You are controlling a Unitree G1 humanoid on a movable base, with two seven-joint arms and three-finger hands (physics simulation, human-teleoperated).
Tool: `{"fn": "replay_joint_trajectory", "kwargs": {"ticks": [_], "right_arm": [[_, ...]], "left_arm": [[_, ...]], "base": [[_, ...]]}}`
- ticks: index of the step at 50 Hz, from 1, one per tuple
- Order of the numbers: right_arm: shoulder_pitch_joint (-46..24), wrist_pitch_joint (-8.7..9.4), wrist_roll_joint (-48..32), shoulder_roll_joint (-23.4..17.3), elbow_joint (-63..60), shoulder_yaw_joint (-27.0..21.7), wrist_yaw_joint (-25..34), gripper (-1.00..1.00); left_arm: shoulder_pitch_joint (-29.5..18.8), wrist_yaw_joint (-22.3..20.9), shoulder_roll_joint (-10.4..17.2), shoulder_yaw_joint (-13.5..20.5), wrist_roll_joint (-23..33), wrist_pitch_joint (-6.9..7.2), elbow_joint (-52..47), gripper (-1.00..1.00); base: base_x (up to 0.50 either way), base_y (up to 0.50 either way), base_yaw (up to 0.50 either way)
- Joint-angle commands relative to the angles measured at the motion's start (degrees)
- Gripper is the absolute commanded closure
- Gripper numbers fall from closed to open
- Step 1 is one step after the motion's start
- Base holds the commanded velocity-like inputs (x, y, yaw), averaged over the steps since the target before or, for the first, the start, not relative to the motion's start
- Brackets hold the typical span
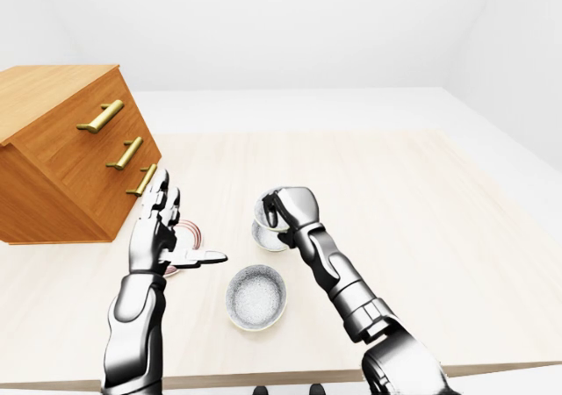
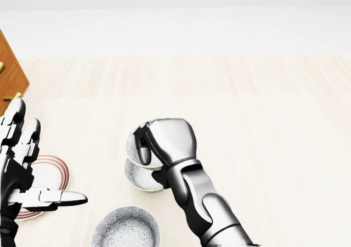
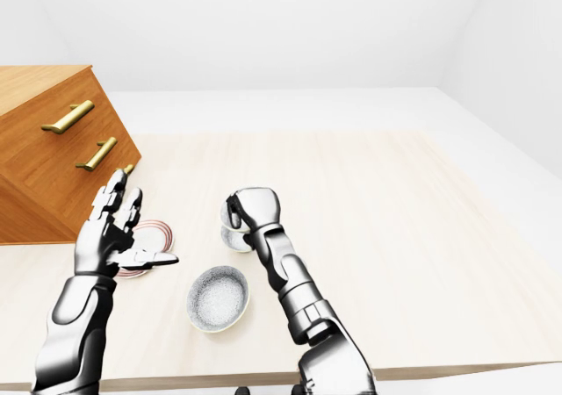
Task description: Stack the bowl at the front on the bowl in the middle.
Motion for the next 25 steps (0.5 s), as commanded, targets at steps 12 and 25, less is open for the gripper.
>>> {"fn": "replay_joint_trajectory", "kwargs": {"ticks": [12, 25], "right_arm": [[-12.56, 0.0, -1.01, 2.12, 30.63, -0.58, -13.02, 1.0], [-12.67, 0.0, -1.87, 3.38, 30.98, -0.32, -13.02, 1.0]], "left_arm": [[0.68, -0.2, 0.12, 1.42, -0.48, 0.0, -0.82, -1.0], [0.46, -0.21, 0.34, 1.74, -0.81, 0.0, 0.79, -1.0]], "base": [[0.0, 0.0, 0.0], [0.0, 0.0, 0.0]]}}
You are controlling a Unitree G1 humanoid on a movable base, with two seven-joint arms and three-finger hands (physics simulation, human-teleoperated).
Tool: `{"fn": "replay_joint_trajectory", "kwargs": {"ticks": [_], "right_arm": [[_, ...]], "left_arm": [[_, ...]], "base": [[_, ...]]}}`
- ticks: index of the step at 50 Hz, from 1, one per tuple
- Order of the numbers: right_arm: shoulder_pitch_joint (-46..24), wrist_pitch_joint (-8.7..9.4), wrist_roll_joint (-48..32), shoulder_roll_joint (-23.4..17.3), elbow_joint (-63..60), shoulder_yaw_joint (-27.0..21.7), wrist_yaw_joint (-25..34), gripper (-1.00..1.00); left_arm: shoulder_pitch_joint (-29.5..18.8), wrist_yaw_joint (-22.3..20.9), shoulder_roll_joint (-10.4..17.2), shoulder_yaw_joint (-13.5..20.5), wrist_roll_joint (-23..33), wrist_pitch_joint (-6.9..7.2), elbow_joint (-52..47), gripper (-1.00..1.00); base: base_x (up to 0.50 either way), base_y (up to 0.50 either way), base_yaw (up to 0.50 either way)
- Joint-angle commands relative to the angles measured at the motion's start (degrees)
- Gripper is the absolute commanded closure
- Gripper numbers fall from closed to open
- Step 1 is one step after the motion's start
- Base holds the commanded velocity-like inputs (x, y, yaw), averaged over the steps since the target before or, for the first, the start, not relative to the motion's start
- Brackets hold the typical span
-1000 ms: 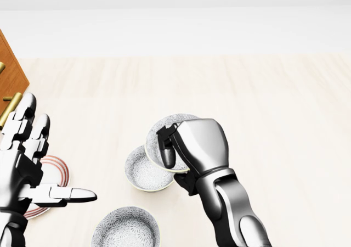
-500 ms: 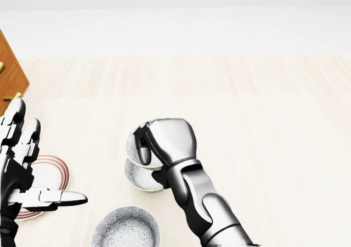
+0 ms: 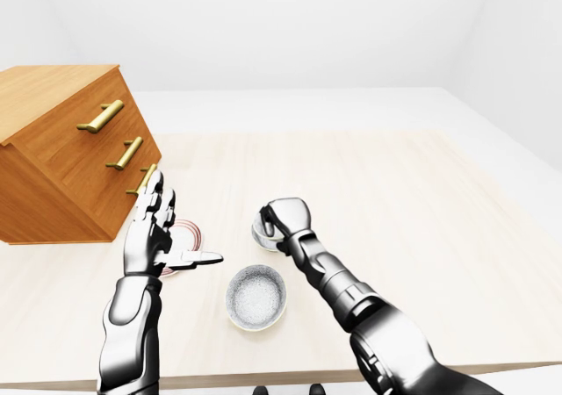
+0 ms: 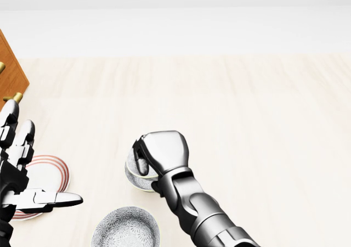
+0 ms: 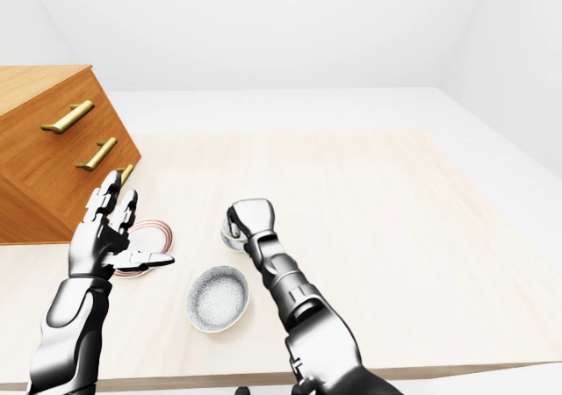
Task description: Stack the bowl at the front on the bowl in the middle.
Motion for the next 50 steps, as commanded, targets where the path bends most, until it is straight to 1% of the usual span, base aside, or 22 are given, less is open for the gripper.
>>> {"fn": "replay_joint_trajectory", "kwargs": {"ticks": [1, 4, 5, 6, 7, 11, 15, 17, 18, 23, 24, 25, 27, 29, 31, 33, 40, 43, 44, 48, 49, 50], "right_arm": [[-1.4, 0.0, -0.92, 0.87, 2.68, -0.09, -0.86, 1.0], [-1.73, 0.0, -1.07, 0.7, 3.2, -0.21, -0.86, 1.0], [-1.77, 0.0, -1.01, 0.64, 3.2, -0.32, -0.86, 0.95], [-1.68, 0.0, -0.98, 0.52, 2.74, -0.39, -0.86, -0.18], [-1.26, 0.0, -0.73, 0.46, 1.74, -0.48, -0.86, -1.0], [0.96, 0.0, -0.08, 0.33, -4.05, -0.34, -0.35, -1.0], [5.13, 0.0, 0.71, 0.38, -14.67, 0.05, 4.8, -1.0], [9.54, 0.0, 1.49, 0.64, -26.12, 0.49, 10.13, -1.0], [10.86, 0.0, 1.64, 0.69, -29.39, 0.78, 11.73, -1.0], [20.86, 0.0, 4.4, 2.1, -58.12, 3.13, 26.49, -1.0], [21.44, 0.0, 4.68, 2.02, -60.53, 3.47, 27.41, -1.0], [22.66, 0.0, 5.4, 2.22, -65.56, 3.77, 30.22, -1.0], [23.62, 0.0, 5.86, 2.08, -71.33, 4.15, 32.79, -1.0], [23.37, 0.0, 7.02, 1.8, -76.18, 3.56, 35.04, -1.0], [22.59, 0.0, 7.87, 1.22, -78.53, 2.8, 35.94, -1.0], [22.08, 0.61, 8.73, 0.59, -79.84, 2.17, 36.35, -1.0], [22.12, 1.34, 10.68, -1.25, -79.6, 0.91, 35.37, -1.0], [22.33, 2.09, 12.63, -1.99, -79.98, -0.22, 35.3, -1.0], [22.44, 2.5, 13.41, -2.44, -80.53, -0.86, 35.34, -1.0], [24.27, 5.39, 18.83, -3.72, -84.41, -2.68, 36.62, -1.0], [25.35, 6.72, 21.8, -3.89, -86.29, -3.51, 37.53, -1.0], [26.45, 7.65, 24.08, -4.58, -88.16, -4.33, 37.84, -1.0]], "left_arm": [[-0.11, -0.02, 0.17, 0.35, -0.27, 0.0, 1.26, -1.0], [-0.12, -0.04, 0.21, 0.32, -0.33, 0.0, 1.89, -1.0], [-0.15, -0.03, 0.24, 0.33, -0.33, 0.0, 2.14, -1.0], [-0.23, -0.01, 0.27, 0.34, -0.36, 0.0, 2.51, -1.0], [-0.39, 0.02, 0.3, 0.27, -0.31, 0.0, 3.13, -1.0], [-0.58, 0.3, 0.31, -0.15, -0.24, 0.0, 3.72, -1.0], [-0.45, 0.43, 0.29, -0.31, -0.25, 0.0, 3.4, -1.0], [-0.31, 0.51, 0.26, -0.33, -0.21, 0.0, 3.01, -1.0], [-0.29, 0.49, 0.25, -0.33, -0.22, 0.0, 2.96, -1.0], [-0.35, 0.62, 0.19, -0.42, -0.09, 0.0, 2.92, -1.0], [-0.37, 0.64, 0.18, -0.44, -0.08, 0.0, 2.95, -1.0], [-0.51, 0.7, 0.18, -0.51, 0.0, 0.0, 3.15, -1.0], [-0.64, 0.8, 0.19, -0.63, 0.02, 0.0, 3.14, -1.0], [-0.74, 0.95, 0.13, -0.88, 0.15, 0.0, 2.85, -1.0], [-0.88, 1.04, 0.1, -1.07, 0.28, 0.0, 2.9, -1.0], [-1.15, 1.13, 0.13, -1.23, 0.37, 0.0, 3.1, -1.0], [-1.78, 1.48, 0.11, -2.02, 0.75, 0.0, 3.8, -1.0], [-1.57, 1.5, 0.01, -2.15, 0.77, 0.0, 3.17, -1.0], [-1.45, 1.54, -0.06, -2.21, 0.78, 0.0, 2.71, -1.0], [-1.46, 1.78, -0.26, -2.18, 0.56, 0.0, 1.6, -1.0], [-1.5, 1.91, -0.33, -2.2, 0.54, 0.0, 1.53, -1.0], [-1.49, 2.02, -0.38, -2.19, 0.43, 0.0, 1.28, -1.0]], "base": [[0.0, 0.0, 0.0], [0.0, 0.0, 0.0], [0.0, 0.0, 0.0], [0.0, 0.0, 0.0], [0.0, 0.0, 0.0], [0.0, 0.0, 0.0], [0.0, 0.0, 0.0], [0.0, 0.0, 0.0], [0.0, 0.0, 0.0], [0.0, 0.0, 0.0], [0.0, 0.0, 0.0], [0.0, 0.0, 0.0], [0.0, 0.0, 0.0], [0.0, 0.0, 0.0], [0.0, 0.0, 0.0], [0.0, 0.0, 0.0], [0.0, 0.0, 0.0], [0.0, 0.0, 0.0], [0.0, 0.0, 0.0], [0.0, 0.0, 0.0], [0.0, 0.0, 0.0], [0.0, 0.0, 0.0]]}}
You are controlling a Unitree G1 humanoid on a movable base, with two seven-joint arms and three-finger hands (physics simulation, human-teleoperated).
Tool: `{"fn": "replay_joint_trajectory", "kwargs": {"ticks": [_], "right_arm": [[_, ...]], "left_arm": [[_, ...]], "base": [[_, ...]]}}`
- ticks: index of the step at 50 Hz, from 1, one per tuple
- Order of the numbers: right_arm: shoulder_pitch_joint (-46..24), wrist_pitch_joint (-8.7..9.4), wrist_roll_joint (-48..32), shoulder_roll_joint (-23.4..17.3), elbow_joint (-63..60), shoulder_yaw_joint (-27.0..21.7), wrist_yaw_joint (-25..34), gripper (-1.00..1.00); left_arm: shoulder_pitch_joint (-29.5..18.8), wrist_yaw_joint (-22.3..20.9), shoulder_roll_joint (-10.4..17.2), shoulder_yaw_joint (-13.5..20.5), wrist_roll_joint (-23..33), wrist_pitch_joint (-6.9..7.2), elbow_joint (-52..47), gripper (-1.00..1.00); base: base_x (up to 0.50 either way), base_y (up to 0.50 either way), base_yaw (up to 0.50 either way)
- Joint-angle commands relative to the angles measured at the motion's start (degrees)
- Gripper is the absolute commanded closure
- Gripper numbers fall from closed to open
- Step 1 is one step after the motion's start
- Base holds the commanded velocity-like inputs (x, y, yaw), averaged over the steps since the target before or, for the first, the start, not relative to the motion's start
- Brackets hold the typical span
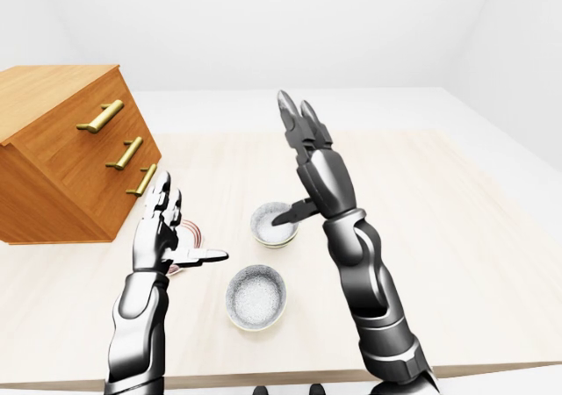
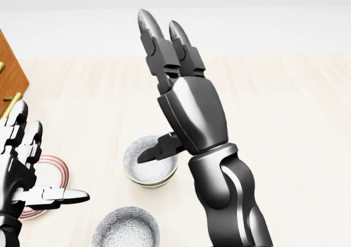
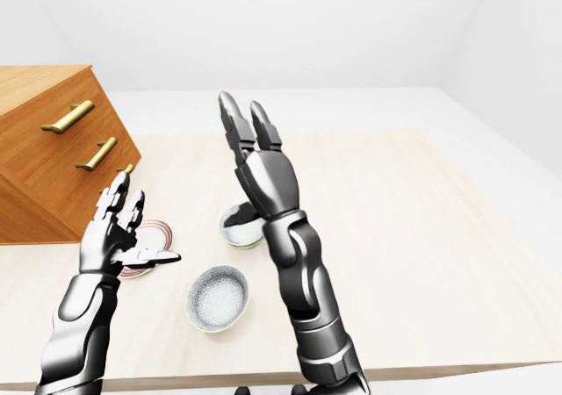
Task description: Stack the bowl at the front on the bowl in the middle.
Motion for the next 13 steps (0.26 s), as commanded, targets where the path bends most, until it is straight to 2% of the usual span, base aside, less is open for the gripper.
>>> {"fn": "replay_joint_trajectory", "kwargs": {"ticks": [1, 4, 5, 13], "right_arm": [[5.02, 5.72, 12.93, -3.52, -12.52, -4.28, 3.99, -1.0], [7.36, 7.42, 18.03, -5.1, -16.5, -6.01, 3.91, -1.0], [9.4, 7.42, 22.23, -5.58, -19.27, -7.1, 4.61, -1.0], [15.2, 7.42, 31.35, -9.23, -27.11, -11.93, 2.56, -1.0]], "left_arm": [[-0.11, 0.68, -0.38, -0.37, -0.2, 0.0, -1.57, -1.0], [-0.14, 1.01, -0.44, -0.21, -0.68, 0.0, -2.44, -1.0], [-0.23, 1.25, -0.53, -0.22, -0.88, 0.0, -2.88, -1.0], [0.75, 1.67, -0.88, 0.22, -2.34, 0.0, -7.0, -1.0]], "base": [[0.0, 0.0, 0.0], [0.0, 0.0, 0.0], [0.0, 0.0, 0.0], [0.0, 0.0, 0.0]]}}
